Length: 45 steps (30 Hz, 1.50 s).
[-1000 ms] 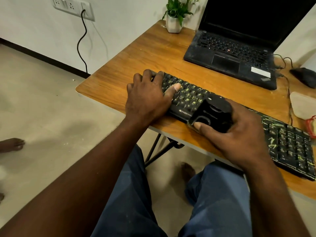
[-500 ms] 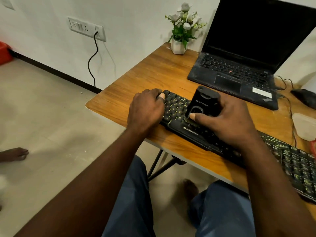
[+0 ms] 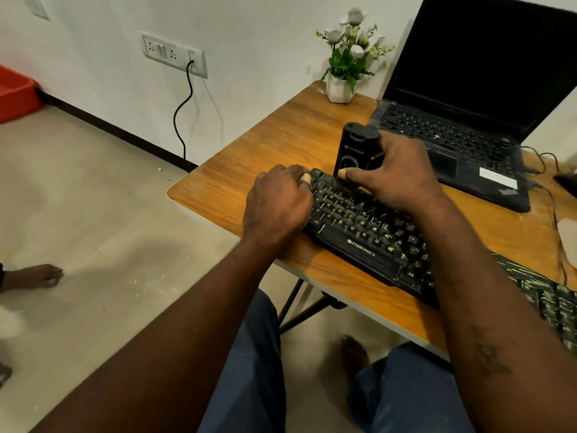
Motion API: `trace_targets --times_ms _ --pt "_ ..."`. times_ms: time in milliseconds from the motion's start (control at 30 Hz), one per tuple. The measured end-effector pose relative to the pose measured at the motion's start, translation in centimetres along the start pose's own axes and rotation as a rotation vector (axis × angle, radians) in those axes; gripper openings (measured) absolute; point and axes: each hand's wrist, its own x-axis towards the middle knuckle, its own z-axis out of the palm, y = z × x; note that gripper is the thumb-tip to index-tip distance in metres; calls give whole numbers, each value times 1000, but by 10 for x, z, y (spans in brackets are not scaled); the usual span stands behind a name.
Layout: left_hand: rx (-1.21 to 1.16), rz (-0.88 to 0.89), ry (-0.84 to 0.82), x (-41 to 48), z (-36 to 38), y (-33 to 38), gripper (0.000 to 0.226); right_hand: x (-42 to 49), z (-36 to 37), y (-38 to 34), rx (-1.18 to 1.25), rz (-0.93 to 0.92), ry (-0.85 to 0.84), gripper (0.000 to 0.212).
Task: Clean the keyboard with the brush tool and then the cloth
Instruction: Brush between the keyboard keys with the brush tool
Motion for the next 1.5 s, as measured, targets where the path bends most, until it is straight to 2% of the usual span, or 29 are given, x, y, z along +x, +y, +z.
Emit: trace_targets --times_ms 167,333,500,633,700,900,1100,1267,1500 --pt "0 27 5 0 3 -4 38 2 8 -5 52 -39 -106 61" --pt "-5 25 11 1 6 -5 40 3 14 -2 -19 -6 107 58" --pt "30 53 14 1 8 -7 41 -6 18 -8 79 -92 -43 55" --pt "44 41 10 0 7 -5 40 5 18 4 -48 1 134 57" --pt "47 43 9 0 5 -4 39 5 16 7 -72 4 164 56" --pt "-183 -42 86 -4 -1 -4 43 -10 22 -7 128 -114 -31 50" --pt "-183 -61 94 -4 -1 -2 38 -3 31 -6 21 -108 136 47" --pt "-175 -59 88 -5 -2 -1 40 -10 32 -14 103 -173 -18 52" --pt "-176 -55 88 -6 0 -2 42 -3 33 -5 -1 -97 145 46"
